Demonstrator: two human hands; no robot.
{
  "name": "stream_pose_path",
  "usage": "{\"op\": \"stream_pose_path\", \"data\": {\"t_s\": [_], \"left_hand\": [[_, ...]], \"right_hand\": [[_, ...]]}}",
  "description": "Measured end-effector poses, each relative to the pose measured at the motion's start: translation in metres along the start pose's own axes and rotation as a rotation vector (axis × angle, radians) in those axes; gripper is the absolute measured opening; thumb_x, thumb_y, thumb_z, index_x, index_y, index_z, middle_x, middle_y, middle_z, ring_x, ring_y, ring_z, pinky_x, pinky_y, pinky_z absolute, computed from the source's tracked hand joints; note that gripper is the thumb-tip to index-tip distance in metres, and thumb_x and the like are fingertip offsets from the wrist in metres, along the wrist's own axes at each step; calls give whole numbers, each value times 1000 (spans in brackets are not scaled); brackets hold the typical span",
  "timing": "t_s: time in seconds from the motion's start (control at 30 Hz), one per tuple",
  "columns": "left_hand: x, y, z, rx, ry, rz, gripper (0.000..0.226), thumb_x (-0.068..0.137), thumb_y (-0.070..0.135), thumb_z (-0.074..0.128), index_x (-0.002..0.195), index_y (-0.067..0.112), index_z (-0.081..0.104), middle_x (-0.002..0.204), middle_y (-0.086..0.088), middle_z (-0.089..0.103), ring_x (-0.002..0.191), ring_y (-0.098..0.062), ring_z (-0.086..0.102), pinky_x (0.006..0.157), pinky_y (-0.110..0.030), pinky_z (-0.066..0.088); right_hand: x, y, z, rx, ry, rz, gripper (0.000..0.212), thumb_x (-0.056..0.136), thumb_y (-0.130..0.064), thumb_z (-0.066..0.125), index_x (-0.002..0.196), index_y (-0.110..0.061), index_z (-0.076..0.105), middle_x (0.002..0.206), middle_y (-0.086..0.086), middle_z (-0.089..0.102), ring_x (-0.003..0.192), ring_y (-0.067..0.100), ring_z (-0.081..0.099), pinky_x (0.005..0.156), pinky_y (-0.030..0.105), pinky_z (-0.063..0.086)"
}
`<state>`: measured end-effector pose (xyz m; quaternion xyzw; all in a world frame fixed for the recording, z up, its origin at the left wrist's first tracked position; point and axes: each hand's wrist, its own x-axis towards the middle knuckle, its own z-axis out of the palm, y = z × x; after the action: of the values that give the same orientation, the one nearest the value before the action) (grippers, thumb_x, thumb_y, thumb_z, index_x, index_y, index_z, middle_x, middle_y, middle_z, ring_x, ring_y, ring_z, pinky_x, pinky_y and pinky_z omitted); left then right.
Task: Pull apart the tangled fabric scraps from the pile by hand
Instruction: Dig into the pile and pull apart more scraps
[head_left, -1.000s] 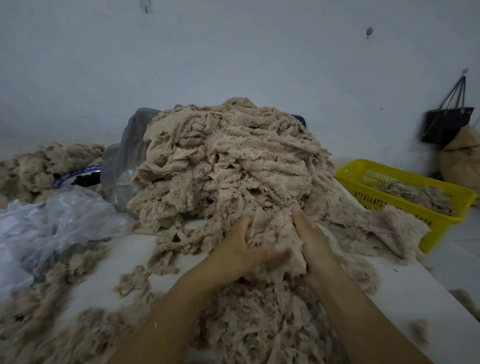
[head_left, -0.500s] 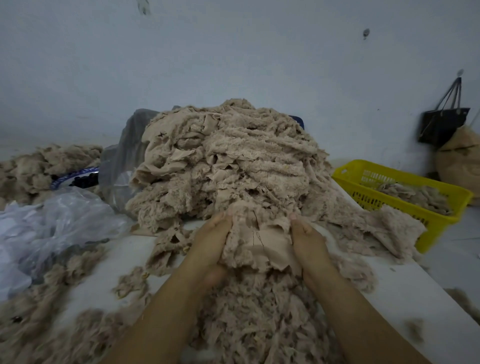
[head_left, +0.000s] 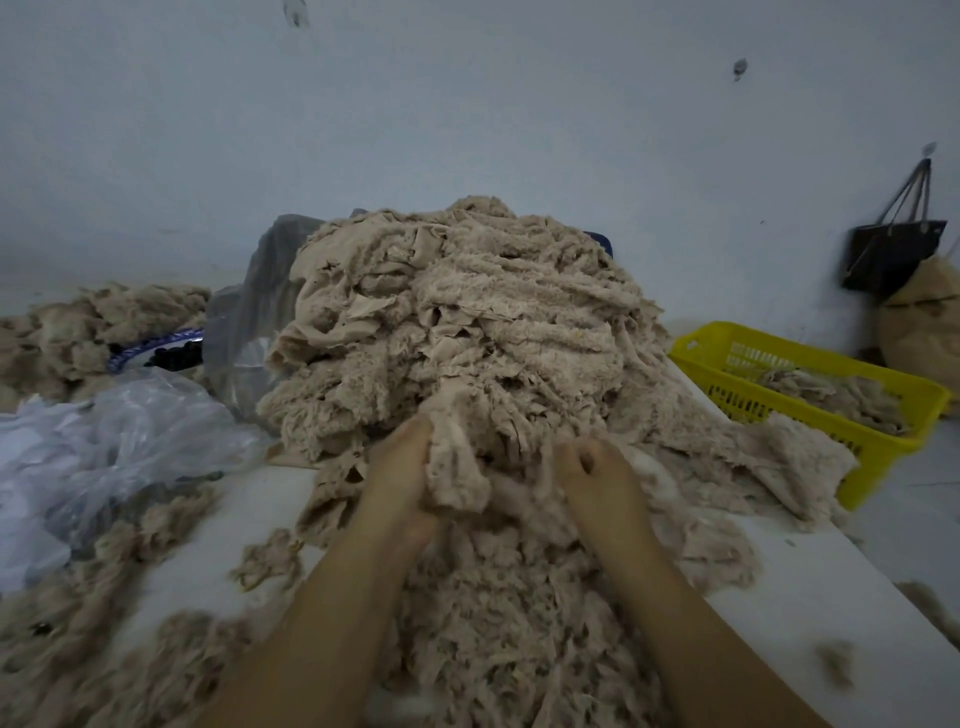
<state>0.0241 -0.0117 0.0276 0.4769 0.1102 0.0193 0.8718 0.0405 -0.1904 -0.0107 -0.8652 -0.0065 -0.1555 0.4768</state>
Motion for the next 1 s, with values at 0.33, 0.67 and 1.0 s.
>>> {"op": "stream_pose_path", "data": {"t_s": [0.33, 0.67, 1.0], "left_hand": [[-13, -24, 13, 529, -159, 98, 32, 96, 46, 55, 83, 30, 80, 87, -1, 78, 81, -14, 76, 62, -22, 58], [-19, -21, 14, 668, -370, 54, 14, 97, 36, 61, 100, 29, 72, 95, 6, 78, 89, -10, 74, 70, -20, 57], [-17, -23, 10, 516, -380, 50, 30, 94, 40, 58, 93, 18, 78, 103, -13, 76, 98, -25, 71, 92, -42, 54]], "right_hand": [[-14, -17, 7, 166, -219, -252, 28, 93, -58, 40, 95, -34, 54, 97, -14, 52, 90, -4, 53, 75, 11, 40], [-7, -15, 2, 192, -75, -243, 32, 105, -25, 42, 73, -24, 42, 67, -7, 41, 59, -2, 43, 56, 12, 34], [8, -3, 3, 354, 109, 156, 34, 100, -26, 45, 69, -20, 34, 64, 0, 35, 54, 9, 31, 56, 31, 28]]}}
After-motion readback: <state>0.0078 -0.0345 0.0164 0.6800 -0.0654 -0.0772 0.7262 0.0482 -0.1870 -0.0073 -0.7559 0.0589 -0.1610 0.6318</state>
